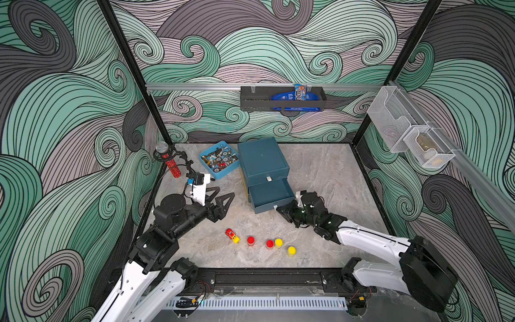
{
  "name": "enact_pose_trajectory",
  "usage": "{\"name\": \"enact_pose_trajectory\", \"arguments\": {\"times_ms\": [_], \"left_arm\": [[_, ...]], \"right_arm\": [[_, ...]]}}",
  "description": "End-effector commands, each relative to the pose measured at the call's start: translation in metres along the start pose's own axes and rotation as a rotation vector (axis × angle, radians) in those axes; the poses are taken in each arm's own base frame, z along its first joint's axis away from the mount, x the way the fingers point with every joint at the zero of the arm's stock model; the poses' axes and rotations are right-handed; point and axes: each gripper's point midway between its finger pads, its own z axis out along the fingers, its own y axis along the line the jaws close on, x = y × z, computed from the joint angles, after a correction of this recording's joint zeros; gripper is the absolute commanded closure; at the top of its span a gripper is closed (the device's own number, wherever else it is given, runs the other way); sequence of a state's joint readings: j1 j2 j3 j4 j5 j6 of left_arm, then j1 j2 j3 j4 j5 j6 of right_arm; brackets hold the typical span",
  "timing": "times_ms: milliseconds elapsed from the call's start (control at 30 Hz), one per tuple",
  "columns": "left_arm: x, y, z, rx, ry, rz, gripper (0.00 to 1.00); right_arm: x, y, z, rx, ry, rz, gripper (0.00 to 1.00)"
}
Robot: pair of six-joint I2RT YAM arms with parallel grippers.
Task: Put the paint cans in the drawer according to color
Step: Open the drawer in the storage box, then pick up the paint can at the center of the board.
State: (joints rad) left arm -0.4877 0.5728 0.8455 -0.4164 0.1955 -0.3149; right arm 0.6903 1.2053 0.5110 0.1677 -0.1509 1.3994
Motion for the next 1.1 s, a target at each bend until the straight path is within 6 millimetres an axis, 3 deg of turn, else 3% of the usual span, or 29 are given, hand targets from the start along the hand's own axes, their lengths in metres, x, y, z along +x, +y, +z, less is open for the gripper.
{"name": "enact_pose_trajectory", "arguments": {"times_ms": [0,67,100,200,233,300,433,633,767,900,1067], "left_arm": [[-0.004,-0.005,0.003,0.028,-0.018,-0.004,0.27],[-0.003,-0.005,0.004,0.033,-0.017,-0.006,0.27],[-0.003,-0.005,0.005,0.034,-0.015,-0.009,0.27],[-0.004,-0.006,0.005,0.036,-0.016,-0.007,0.27],[-0.004,-0.006,0.004,0.036,-0.018,-0.006,0.27],[-0.006,-0.006,0.004,0.035,-0.019,-0.001,0.27],[-0.008,-0.007,0.003,0.034,-0.023,0.001,0.27],[-0.01,-0.007,0.004,0.032,-0.03,0.005,0.27],[-0.013,-0.007,0.005,0.028,-0.038,0.008,0.26],[-0.016,-0.006,0.005,0.023,-0.046,0.006,0.26],[-0.015,-0.006,0.004,0.021,-0.042,-0.002,0.26]], "right_arm": [[0.007,-0.022,-0.006,0.072,0.014,0.023,1.0],[0.006,-0.023,-0.006,0.074,0.01,0.02,1.0],[0.006,-0.023,-0.006,0.072,0.011,0.013,0.94],[0.003,-0.02,-0.013,0.098,-0.004,-0.051,0.47],[0.0,-0.019,-0.018,0.115,-0.018,-0.103,0.4],[-0.004,-0.016,-0.029,0.153,-0.036,-0.235,0.39],[-0.003,-0.019,-0.051,0.226,-0.025,-0.588,0.53],[0.051,-0.036,-0.055,0.37,0.131,-1.056,0.54],[0.078,-0.054,-0.047,0.433,0.195,-1.169,0.49],[0.082,-0.072,-0.038,0.511,0.225,-1.17,0.41],[0.087,-0.087,-0.023,0.581,0.262,-1.214,0.4]]}}
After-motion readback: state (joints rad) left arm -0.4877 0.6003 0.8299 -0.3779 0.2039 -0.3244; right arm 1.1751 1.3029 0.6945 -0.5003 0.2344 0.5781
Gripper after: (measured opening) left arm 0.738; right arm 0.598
